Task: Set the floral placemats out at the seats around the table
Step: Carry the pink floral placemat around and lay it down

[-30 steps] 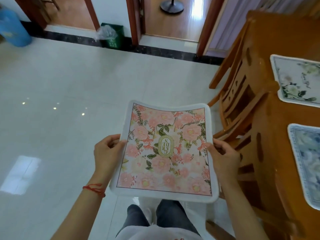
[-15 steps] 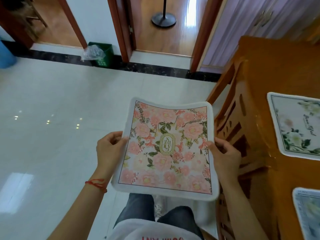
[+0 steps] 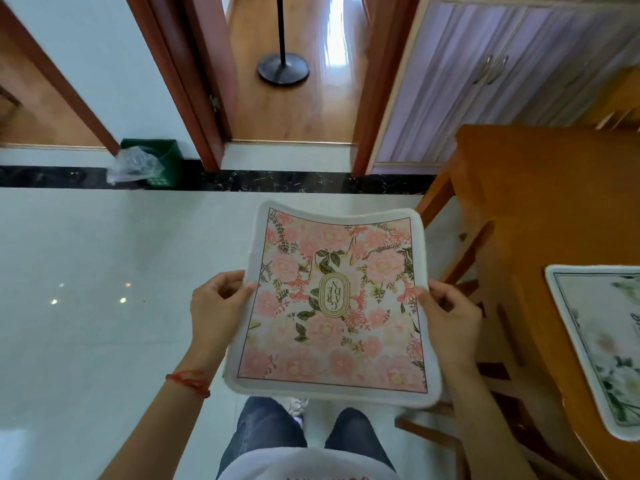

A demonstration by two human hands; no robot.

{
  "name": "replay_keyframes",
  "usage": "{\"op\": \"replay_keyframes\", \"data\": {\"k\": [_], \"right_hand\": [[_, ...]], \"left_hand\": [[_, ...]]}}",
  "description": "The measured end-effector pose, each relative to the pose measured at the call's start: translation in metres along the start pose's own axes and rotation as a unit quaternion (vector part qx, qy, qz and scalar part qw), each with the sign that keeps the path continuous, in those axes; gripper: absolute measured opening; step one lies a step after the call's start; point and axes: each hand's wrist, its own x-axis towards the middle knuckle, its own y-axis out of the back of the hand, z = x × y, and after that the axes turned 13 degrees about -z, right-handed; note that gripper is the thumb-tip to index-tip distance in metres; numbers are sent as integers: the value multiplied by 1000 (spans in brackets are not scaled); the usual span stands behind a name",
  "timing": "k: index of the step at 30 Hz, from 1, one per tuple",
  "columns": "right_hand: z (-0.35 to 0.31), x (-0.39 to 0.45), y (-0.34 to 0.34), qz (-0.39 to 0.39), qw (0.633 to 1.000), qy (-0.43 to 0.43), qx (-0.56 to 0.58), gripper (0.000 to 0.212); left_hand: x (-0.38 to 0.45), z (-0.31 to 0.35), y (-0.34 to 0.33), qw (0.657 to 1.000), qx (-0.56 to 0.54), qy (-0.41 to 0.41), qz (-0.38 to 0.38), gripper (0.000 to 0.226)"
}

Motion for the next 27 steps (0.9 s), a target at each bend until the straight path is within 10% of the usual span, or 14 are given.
{"op": "replay_keyframes", "data": {"k": [27], "right_hand": [[-83, 343, 5, 49, 998, 1, -32, 18]], "left_hand": [[319, 161, -118, 998, 0, -25, -55, 13]]}}
